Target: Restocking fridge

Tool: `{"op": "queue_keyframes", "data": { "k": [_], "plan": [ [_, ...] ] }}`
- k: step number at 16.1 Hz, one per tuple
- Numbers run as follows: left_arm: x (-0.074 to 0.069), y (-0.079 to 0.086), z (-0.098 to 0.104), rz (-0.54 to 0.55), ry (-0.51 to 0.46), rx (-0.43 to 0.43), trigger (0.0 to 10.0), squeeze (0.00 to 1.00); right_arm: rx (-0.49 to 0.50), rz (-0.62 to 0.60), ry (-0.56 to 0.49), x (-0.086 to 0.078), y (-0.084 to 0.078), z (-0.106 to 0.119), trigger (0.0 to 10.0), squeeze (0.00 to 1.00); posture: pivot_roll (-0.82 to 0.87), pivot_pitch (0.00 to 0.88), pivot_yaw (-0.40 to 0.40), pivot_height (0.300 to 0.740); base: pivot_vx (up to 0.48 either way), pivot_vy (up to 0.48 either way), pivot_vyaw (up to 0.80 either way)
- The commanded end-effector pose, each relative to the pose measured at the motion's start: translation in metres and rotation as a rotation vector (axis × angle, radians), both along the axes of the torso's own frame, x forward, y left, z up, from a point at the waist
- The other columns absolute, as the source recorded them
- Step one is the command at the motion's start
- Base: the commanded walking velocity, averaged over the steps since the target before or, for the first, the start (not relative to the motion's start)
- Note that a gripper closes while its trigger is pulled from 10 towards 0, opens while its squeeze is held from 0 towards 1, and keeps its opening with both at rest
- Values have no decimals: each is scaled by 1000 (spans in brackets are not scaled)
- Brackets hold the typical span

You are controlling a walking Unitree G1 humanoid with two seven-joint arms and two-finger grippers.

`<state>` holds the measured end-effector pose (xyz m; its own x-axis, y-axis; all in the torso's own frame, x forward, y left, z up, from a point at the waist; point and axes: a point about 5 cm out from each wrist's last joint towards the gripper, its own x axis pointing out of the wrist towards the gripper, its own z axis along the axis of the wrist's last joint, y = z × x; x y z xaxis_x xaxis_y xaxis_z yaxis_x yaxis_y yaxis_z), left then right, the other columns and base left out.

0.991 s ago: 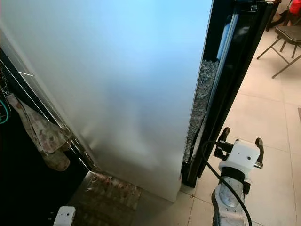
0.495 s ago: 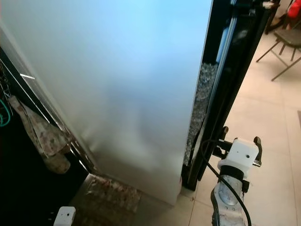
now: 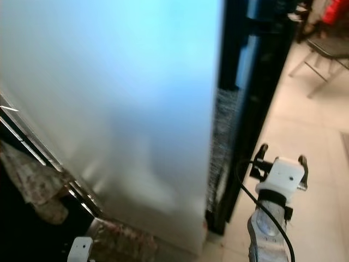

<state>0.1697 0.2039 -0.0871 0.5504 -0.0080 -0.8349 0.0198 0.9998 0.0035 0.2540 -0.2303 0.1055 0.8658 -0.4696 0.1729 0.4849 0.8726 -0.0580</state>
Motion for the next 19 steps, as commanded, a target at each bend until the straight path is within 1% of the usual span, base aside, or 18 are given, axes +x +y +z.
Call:
{"op": "queue_keyframes", "data": {
  "k": [1, 4, 5, 7, 8, 9, 10, 11, 12, 13, 14, 17, 19],
  "plan": [
    [-8, 11, -2, 21, 23, 25, 10000, 0, 22, 33, 1, 0, 11, -1, 10000, 0, -112, 0, 92, 740, 0, 0, 0],
    [-9, 12, -2, 18, 25, 27, 10000, 0, 21, 48, 7, -7, 17, -1, 10000, 0, -112, 0, 93, 740, 0, 0, 0],
    [-9, 12, -2, 14, 28, 27, 10000, 0, 23, 37, 11, -9, 16, -2, 10000, 0, -114, 0, 94, 740, 0, 0, 0],
    [-9, 13, -2, 13, 28, 27, 10000, 0, 25, 36, 11, -9, 14, -1, 10000, 0, -117, 0, 96, 740, 0, 0, 0],
    [-9, 13, -2, 8, 29, 28, 10000, 0, 29, 60, 6, -5, 16, 0, 10000, 0, -123, 0, 99, 740, 0, 0, 0],
    [-9, 12, -2, 2, 30, 30, 10000, 0, 40, 127, -8, 1, 22, 5, 10000, 180, -126, 0, 98, 740, 0, 0, 0],
    [-8, 12, -2, 1, 29, 30, 10000, 0, 50, 145, -15, 4, 24, 7, 10000, 976, -125, 0, 95, 740, 0, 0, 0],
    [-8, 12, -1, -3, 27, 33, 10000, 0, 49, 150, -21, 6, 24, 9, 10000, 1000, -125, 0, 95, 740, 0, 0, 0],
    [-8, 11, -2, -3, 27, 31, 10000, 0, 30, 139, -20, 10, 20, 11, 10000, 1000, -127, 0, 94, 740, 0, 0, 0],
    [-8, 11, -2, -4, 28, 31, 10000, 0, 19, 136, -22, 13, 17, 14, 10000, 447, -129, 0, 94, 740, 0, 0, 0],
    [-8, 11, -2, -5, 30, 31, 10000, 0, 8, 126, -30, 15, 13, 17, 10000, 0, -131, 0, 93, 740, 0, 0, 0],
    [-8, 11, -2, -4, 30, 30, 10000, 0, 8, 121, -32, 16, 9, 20, 10000, 0, -131, 0, 92, 740, 0, 0, 0],
    [-8, 11, -2, -5, 30, 30, 10000, 0, 4, 185, -46, 21, 14, 24, 10000, 0, -133, 0, 90, 740, 0, 0, 0]
  ]
}}
